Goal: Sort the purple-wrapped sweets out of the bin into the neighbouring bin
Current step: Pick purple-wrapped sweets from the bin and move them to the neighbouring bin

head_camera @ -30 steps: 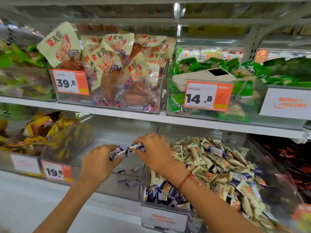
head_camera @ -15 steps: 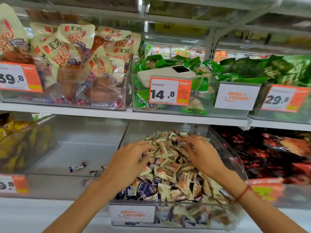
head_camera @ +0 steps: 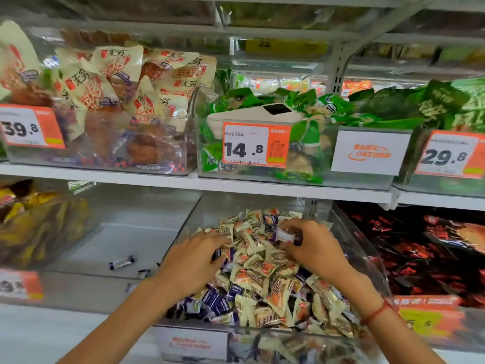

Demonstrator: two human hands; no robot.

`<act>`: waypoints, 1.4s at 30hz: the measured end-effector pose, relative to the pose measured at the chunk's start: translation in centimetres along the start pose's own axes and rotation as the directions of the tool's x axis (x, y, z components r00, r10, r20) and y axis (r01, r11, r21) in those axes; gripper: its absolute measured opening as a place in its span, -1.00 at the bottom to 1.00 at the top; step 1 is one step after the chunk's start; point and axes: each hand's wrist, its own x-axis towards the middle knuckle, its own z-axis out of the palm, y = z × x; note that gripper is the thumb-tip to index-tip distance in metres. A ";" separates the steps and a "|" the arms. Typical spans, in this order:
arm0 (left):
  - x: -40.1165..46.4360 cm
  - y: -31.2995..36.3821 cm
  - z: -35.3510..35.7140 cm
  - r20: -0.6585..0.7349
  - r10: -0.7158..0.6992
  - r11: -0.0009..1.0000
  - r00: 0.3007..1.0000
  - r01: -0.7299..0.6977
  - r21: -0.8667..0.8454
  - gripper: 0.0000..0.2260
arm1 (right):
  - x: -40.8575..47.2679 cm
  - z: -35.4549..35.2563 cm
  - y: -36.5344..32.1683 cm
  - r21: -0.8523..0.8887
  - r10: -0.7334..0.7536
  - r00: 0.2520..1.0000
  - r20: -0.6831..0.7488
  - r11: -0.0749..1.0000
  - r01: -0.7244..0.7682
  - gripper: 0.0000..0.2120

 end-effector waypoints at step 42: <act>-6.0 -4.8 -2.7 -0.565 -0.229 0.959 0.793 0.084 -0.272 -0.77 | -1.6 2.0 -9.2 0.285 -0.356 0.928 -0.114 0.883 0.373 -0.82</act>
